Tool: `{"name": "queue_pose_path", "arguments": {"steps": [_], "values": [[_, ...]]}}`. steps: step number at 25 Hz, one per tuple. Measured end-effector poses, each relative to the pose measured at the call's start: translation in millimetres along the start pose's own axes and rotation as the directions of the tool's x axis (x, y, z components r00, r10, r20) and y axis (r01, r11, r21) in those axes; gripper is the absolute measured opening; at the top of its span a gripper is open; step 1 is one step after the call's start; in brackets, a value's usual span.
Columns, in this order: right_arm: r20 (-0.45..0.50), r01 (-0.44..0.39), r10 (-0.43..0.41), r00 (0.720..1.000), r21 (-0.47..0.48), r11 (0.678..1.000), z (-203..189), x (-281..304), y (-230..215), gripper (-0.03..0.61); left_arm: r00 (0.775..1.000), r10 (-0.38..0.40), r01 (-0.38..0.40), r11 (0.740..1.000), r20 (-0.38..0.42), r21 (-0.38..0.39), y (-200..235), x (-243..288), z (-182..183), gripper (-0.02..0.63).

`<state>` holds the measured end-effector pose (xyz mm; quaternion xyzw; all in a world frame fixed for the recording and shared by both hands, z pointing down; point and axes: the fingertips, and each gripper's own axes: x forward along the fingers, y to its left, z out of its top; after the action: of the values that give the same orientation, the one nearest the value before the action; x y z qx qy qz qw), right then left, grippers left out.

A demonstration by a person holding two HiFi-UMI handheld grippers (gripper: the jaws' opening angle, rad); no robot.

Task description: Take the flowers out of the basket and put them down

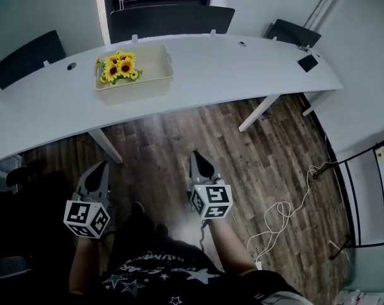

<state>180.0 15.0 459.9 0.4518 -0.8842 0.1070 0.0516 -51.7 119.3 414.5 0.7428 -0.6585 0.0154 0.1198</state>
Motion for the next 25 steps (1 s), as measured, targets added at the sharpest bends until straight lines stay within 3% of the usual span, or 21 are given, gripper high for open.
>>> {"name": "queue_pose_path", "arguments": {"steps": [7, 25], "values": [[-0.011, -0.014, 0.013, 1.0, -0.024, 1.0, 0, 27, 7, 0.003, 1.0, 0.0, -0.001, 0.999, -0.02, -0.044, 26, 23, -9, 0.009], [-0.013, 0.004, -0.004, 1.0, -0.041, 0.999, 41, 176, 7, 0.003, 1.0, 0.009, -0.009, 0.998, -0.002, -0.058, 132, 138, 36, 0.009]]}}
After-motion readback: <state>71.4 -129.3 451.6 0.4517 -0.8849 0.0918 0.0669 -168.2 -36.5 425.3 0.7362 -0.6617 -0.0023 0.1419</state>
